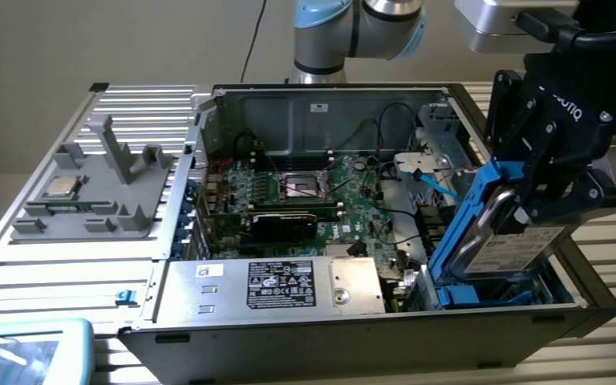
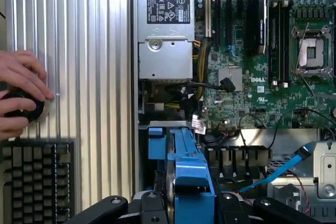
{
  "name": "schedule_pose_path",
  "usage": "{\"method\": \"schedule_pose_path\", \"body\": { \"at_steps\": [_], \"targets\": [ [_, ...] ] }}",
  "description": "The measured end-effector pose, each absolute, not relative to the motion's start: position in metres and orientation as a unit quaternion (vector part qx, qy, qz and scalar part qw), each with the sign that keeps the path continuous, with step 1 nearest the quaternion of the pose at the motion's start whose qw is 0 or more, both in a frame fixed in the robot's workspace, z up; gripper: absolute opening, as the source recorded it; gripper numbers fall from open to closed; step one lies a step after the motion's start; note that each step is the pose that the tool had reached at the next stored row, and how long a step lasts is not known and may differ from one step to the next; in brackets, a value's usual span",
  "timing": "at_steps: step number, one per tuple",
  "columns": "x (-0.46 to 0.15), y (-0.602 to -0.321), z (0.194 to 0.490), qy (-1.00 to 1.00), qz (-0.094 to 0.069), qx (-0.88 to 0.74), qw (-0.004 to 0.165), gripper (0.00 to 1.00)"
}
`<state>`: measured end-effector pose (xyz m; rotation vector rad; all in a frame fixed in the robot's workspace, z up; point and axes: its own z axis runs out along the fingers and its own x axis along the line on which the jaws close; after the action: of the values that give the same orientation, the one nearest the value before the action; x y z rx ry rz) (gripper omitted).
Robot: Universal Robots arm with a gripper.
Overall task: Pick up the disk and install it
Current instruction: 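Pick up the disk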
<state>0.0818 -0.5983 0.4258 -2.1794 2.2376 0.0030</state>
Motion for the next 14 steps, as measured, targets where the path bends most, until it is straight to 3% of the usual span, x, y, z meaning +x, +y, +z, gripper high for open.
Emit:
{"method": "schedule_pose_path", "body": {
  "at_steps": [14],
  "targets": [
    [0.084, -0.598, 0.414, 0.716, 0.003, -0.698, 0.007, 0.37]
  ]
}}
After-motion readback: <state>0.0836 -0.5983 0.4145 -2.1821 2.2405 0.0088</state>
